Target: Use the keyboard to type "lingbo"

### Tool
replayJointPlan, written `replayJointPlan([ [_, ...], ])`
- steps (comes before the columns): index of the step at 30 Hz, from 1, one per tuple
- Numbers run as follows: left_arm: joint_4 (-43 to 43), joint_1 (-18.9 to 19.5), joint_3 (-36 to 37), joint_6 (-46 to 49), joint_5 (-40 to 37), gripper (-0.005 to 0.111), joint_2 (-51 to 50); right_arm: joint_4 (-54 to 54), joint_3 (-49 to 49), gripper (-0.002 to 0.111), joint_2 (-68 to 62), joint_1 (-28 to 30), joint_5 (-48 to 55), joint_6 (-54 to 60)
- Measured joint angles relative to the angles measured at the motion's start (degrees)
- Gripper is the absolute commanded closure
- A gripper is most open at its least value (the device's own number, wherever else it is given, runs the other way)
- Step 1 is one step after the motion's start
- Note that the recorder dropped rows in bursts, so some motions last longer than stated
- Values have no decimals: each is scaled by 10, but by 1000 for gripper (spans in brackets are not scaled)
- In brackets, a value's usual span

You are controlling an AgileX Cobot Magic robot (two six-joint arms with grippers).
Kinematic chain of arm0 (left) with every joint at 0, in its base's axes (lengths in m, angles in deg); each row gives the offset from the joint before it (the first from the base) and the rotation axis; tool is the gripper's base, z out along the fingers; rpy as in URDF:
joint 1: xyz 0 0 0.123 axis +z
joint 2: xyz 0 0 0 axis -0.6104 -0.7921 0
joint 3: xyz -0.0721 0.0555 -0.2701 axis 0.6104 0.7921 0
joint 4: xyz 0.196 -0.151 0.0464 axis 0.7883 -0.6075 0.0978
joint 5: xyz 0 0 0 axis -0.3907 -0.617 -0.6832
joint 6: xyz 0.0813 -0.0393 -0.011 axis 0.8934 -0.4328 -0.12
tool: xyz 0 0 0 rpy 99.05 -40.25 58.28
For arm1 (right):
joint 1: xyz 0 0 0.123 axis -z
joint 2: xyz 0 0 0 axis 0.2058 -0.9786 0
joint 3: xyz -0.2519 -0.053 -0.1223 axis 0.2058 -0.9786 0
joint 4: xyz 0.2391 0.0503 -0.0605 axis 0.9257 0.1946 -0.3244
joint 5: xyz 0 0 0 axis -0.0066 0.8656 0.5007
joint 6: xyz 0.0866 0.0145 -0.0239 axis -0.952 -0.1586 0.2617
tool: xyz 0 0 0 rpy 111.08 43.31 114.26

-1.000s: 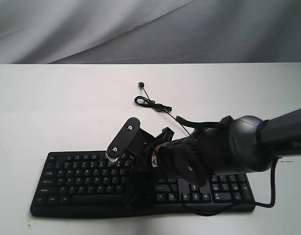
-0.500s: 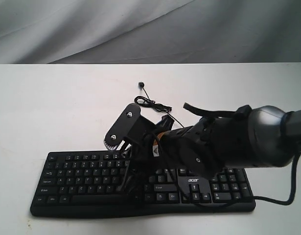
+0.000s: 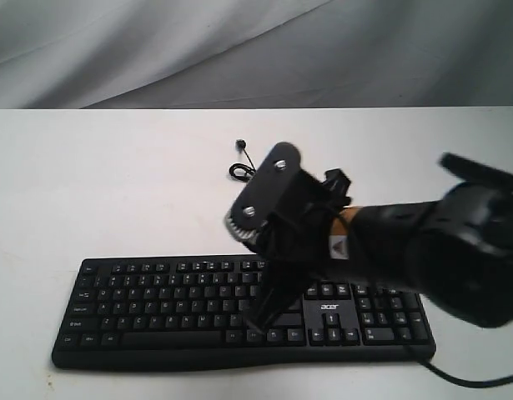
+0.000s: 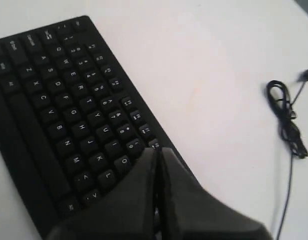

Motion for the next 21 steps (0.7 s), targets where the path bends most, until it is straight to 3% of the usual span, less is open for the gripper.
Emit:
replayJointPlan([
  [11,0,0,0,0,0,107,0,33,-146,108,305,11,0,0],
  [21,0,0,0,0,0,107,0,74,-204,108,378,11,16,-1],
])
